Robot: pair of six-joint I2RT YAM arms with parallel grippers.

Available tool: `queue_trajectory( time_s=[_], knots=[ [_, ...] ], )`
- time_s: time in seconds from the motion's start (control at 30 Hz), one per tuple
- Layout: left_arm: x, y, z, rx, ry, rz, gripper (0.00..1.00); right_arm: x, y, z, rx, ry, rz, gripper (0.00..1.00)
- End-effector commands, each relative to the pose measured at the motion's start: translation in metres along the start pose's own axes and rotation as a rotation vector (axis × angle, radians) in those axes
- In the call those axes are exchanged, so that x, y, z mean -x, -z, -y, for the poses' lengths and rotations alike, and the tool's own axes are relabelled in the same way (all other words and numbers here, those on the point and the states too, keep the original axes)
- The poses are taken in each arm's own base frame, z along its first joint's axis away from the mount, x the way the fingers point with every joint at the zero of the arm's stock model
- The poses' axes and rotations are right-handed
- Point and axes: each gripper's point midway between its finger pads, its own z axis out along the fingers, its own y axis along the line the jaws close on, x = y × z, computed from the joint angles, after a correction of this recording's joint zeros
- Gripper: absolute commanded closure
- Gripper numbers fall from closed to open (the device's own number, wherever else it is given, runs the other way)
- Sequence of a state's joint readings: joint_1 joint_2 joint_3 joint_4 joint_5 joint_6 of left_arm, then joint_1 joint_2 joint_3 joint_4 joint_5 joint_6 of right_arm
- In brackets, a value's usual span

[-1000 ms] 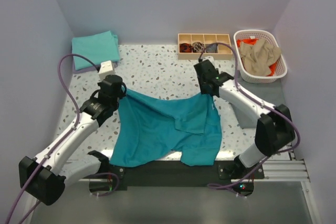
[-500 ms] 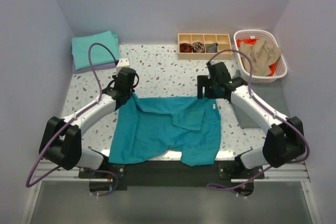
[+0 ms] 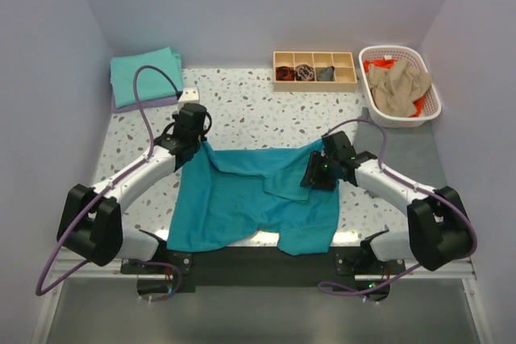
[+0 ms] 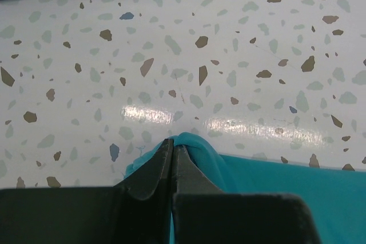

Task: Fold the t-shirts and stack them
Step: Flatten the tshirt out

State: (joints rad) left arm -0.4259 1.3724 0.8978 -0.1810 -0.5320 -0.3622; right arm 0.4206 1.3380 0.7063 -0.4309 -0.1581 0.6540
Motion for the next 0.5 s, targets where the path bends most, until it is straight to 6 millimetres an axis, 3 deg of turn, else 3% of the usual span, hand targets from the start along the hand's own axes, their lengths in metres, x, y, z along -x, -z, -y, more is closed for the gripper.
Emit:
queue_trajectory(
  time_s=[0.0,0.2,0.47],
  knots=[
    [0.018,0.006,0.002,-0.024,0.030,0.051,1.00,0.011,-0.005,-0.023,0.105,-0.043,0.032,0.54],
    [0.015,0.006,-0.001,-0.015,0.024,0.043,1.00,0.009,-0.011,-0.015,0.058,-0.037,0.015,0.55],
    [0.012,0.007,-0.003,-0.005,0.022,0.036,1.00,0.016,0.011,-0.003,-0.003,-0.012,0.087,0.53]
  ],
)
